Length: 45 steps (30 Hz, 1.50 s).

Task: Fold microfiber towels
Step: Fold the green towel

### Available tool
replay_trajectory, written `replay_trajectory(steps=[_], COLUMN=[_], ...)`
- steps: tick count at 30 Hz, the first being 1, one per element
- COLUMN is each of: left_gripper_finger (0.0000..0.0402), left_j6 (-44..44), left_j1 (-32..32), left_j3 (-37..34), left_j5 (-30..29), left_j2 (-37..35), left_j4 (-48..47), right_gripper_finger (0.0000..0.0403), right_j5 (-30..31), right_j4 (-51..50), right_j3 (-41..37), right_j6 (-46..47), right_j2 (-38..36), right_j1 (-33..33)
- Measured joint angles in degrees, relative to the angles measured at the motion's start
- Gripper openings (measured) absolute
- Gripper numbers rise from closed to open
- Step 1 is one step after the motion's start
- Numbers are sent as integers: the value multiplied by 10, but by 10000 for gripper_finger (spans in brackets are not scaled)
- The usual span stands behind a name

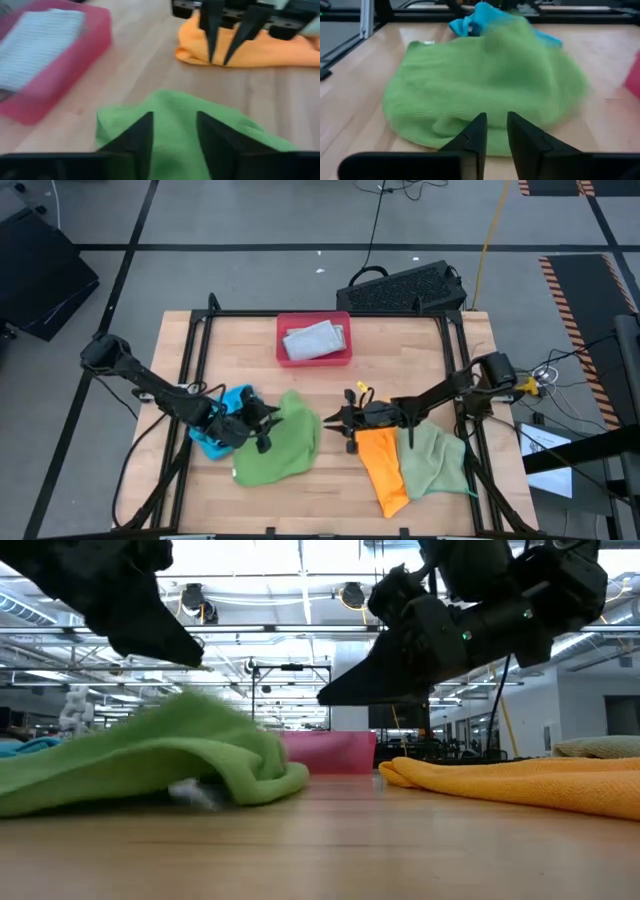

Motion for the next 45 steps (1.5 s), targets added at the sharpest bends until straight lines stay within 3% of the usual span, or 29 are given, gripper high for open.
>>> replay_trajectory(steps=[4, 9, 14, 21, 25, 32, 39, 42, 45], left_gripper_finger=[211, 227, 204, 182, 182, 183, 190, 166, 112], left_j6=[34, 15, -31, -146, -203, -290, -295, -287, -268], left_j1=[-41, -108, -181, -231, -247, -278, -298, -299, -299], left_j3=[0, 4, 8, 80, 85, 85, 85, 87, 87], left_j5=[5, 26, 65, 150, 203, 214, 251, 243, 237], left_j2=[-5, -3, 18, 82, 109, 159, 202, 214, 217], left_j4=[12, -3, -28, -218, -203, -197, -152, -156, -167], right_gripper_finger=[79, 78, 78, 78, 78, 78, 78, 78, 78], right_j5=[-1, -1, -1, -1, -2, -2, -2, -2, -2], right_j4=[-2, -5, -5, -12, -23, -24, -24, -22, -20], right_j3=[13, 15, 15, 15, 15, 15, 15, 15, 15], right_j6=[-8, -8, -5, 7, 9, 9, 7, 2, -8], right_j2=[18, 20, 20, 20, 20, 20, 20, 20, 20], right_j1=[12, 28, 42, 50, 51, 51, 51, 51, 49])
